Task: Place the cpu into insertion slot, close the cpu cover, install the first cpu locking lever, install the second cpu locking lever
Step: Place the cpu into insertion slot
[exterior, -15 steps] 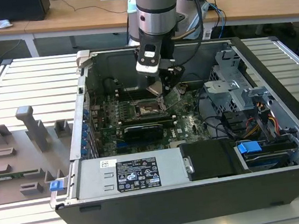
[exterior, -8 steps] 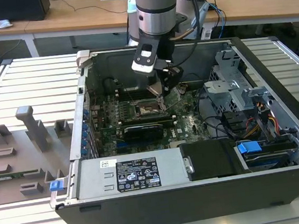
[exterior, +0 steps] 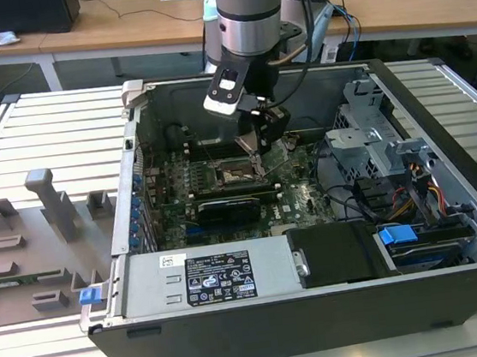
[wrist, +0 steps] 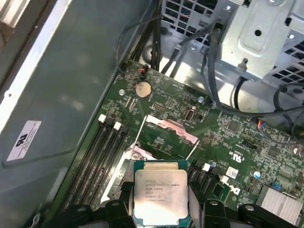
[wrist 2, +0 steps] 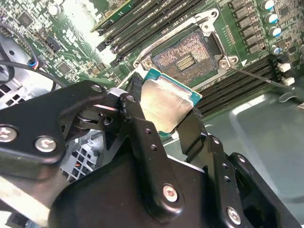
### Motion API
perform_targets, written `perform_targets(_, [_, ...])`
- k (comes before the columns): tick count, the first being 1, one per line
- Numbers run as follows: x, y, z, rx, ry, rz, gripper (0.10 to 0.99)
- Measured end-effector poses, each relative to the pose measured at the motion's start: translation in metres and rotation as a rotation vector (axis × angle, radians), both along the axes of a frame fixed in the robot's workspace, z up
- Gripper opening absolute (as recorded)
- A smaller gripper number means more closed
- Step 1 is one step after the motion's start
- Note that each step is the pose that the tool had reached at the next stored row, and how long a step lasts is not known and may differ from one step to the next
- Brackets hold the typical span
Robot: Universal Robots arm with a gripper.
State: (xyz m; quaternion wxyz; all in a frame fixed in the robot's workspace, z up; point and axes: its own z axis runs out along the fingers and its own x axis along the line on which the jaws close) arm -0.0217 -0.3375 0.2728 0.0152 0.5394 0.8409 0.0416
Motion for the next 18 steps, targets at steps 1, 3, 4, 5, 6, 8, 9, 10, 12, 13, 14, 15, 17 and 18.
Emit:
perform_targets(1, [0.0000, 0.0000, 0.0000, 0.000, 0.0000, -0.010, 0.545])
perform_targets(3, [0.0000, 0.0000, 0.0000, 0.000, 0.0000, -0.049, 0.545])
perform_targets(4, [0.0000, 0.0000, -0.0001, 0.000, 0.0000, -0.070, 0.545])
perform_targets(5, [0.0000, 0.0000, -0.0001, 0.000, 0.0000, -0.084, 0.545])
perform_targets(6, [0.0000, 0.0000, -0.0001, 0.000, 0.0000, -0.105, 0.545])
perform_targets(8, [0.0000, 0.0000, -0.0002, 0.000, 0.0000, -0.147, 0.545])
perform_targets(9, [0.0000, 0.0000, -0.0002, 0.000, 0.0000, -0.156, 0.545])
perform_targets(10, [0.0000, 0.0000, -0.0003, 0.000, -0.0001, -0.178, 0.545])
perform_targets(12, [0.0000, 0.0000, -0.0003, 0.000, 0.0000, -0.200, 0.545])
perform_targets(13, [0.0000, 0.0000, -0.0003, 0.000, 0.0001, -0.209, 0.545])
perform_targets(14, [0.0000, 0.0000, -0.0003, 0.000, 0.0000, -0.223, 0.545])
perform_targets(15, [0.0000, 0.0000, -0.0004, 0.000, 0.0001, -0.232, 0.545])
perform_targets(17, [0.0000, 0.0000, -0.0004, 0.000, 0.0000, -0.255, 0.545])
perform_targets(18, [0.0000, 0.0000, -0.0005, 0.000, 0.0000, -0.271, 0.545])
